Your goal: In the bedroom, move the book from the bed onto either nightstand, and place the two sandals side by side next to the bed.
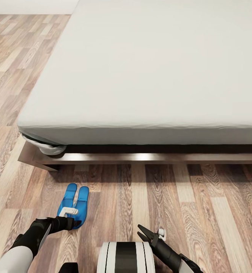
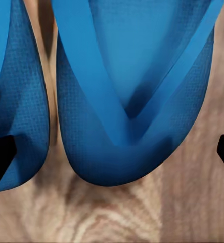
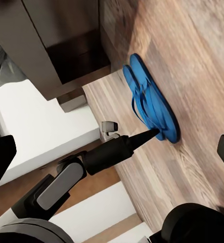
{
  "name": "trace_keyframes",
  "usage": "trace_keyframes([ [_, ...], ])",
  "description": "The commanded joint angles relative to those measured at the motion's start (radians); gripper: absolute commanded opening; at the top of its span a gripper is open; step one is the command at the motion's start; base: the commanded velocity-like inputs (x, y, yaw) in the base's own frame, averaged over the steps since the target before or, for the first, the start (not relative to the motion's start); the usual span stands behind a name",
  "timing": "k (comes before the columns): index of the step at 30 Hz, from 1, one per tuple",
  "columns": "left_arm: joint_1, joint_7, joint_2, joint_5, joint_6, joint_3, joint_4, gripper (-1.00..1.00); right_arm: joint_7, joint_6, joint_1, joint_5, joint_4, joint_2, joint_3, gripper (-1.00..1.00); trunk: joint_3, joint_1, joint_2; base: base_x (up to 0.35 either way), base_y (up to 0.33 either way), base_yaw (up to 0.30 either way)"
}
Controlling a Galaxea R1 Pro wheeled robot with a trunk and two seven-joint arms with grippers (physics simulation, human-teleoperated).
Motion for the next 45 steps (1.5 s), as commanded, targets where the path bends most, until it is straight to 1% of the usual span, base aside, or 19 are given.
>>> trace_keyframes([
  [1,0.0,-0.008,-0.001,-0.007,0.006,0.007,-0.002,1.0,0.002,0.01,0.0,-0.004,0.0,0.0,0.0,1.0,-0.001,0.0,0.0,0.0,0.0,0.0],
  [14,0.0,-0.015,0.006,-0.009,0.011,0.008,-0.002,1.0,0.0,0.013,0.0,-0.003,0.002,0.0,-0.001,1.0,-0.001,0.0,0.0,0.0,0.0,0.0],
  [16,0.0,-0.021,0.013,-0.008,0.014,0.008,-0.002,1.0,-0.001,0.014,0.0,-0.002,0.002,0.0,-0.002,1.0,0.007,-0.001,0.0,0.0,0.0,0.0],
  [19,0.0,-0.044,0.025,-0.008,0.016,0.007,-0.001,1.0,-0.002,0.015,0.0,-0.001,0.002,0.0,-0.002,1.0,0.019,-0.002,0.001,0.0,0.0,0.0],
  [21,0.0,-0.088,0.042,-0.008,0.018,0.009,0.0,1.0,-0.005,0.015,0.0,-0.002,0.002,0.0,-0.002,1.0,0.027,-0.003,0.001,0.0,0.0,0.0],
  [22,0.0,-0.131,0.058,-0.008,0.018,0.015,0.002,1.0,-0.007,0.015,0.0,-0.003,0.002,-0.001,-0.002,1.0,0.03,-0.004,0.002,0.0,0.0,0.0],
  [23,0.0,-0.154,0.068,-0.008,0.019,0.022,0.002,1.0,-0.008,0.014,0.0,-0.003,0.002,-0.001,-0.002,1.0,0.034,-0.004,0.002,0.0,0.0,0.0],
  [24,0.0,-0.205,0.09,-0.008,0.018,0.043,0.006,1.0,-0.01,0.013,0.0,-0.004,0.002,-0.002,-0.003,1.0,0.038,-0.005,0.002,0.0,0.0,0.0],
  [26,0.0,-0.256,0.112,-0.008,0.018,0.077,0.011,1.0,-0.01,0.012,0.0,-0.004,0.002,-0.002,-0.003,1.0,0.046,-0.006,0.003,0.0,0.0,0.0],
  [29,0.001,-0.326,0.144,-0.009,0.017,0.149,0.026,1.0,-0.011,0.011,0.0,-0.004,0.002,-0.007,-0.003,1.0,0.057,-0.007,0.003,0.0,0.0,0.0],
  [32,0.002,-0.381,0.174,-0.009,0.015,0.236,0.051,1.0,-0.011,0.011,0.0,-0.005,0.003,-0.012,-0.003,1.0,0.069,-0.008,0.004,0.0,0.0,0.0],
  [33,0.002,-0.407,0.193,-0.01,0.014,0.295,0.072,1.0,-0.011,0.011,0.0,-0.004,0.004,-0.014,-0.003,1.0,0.073,-0.009,0.004,0.0,0.0,0.0],
  [36,0.004,-0.432,0.221,-0.011,0.013,0.38,0.107,1.0,-0.011,0.01,0.0,-0.005,0.005,-0.016,-0.003,1.0,0.085,-0.01,0.005,0.0,0.0,0.0],
  [40,0.009,-0.446,0.257,-0.01,0.012,0.477,0.151,1.0,-0.012,0.009,0.0,-0.005,0.006,-0.017,-0.003,1.0,0.1,-0.012,0.006,0.0,0.0,0.0],
  [41,0.009,-0.446,0.257,-0.01,0.012,0.477,0.151,1.0,-0.012,0.009,0.0,-0.005,0.006,-0.017,-0.003,1.0,0.104,-0.012,0.006,0.0,0.0,0.0],
  [42,0.012,-0.451,0.272,-0.01,0.012,0.523,0.169,1.0,-0.012,0.009,0.0,-0.005,0.007,-0.018,-0.003,1.0,0.108,-0.013,0.006,0.0,0.0,0.0],
  [43,0.012,-0.451,0.272,-0.01,0.012,0.523,0.169,1.0,-0.012,0.009,0.0,-0.005,0.007,-0.018,-0.003,1.0,0.112,-0.013,0.007,0.0,0.0,0.0],
  [45,0.014,-0.454,0.282,-0.01,0.013,0.567,0.184,1.0,-0.013,0.008,0.0,-0.005,0.007,-0.018,-0.003,1.0,0.119,-0.014,0.007,0.0,0.0,0.0],
])
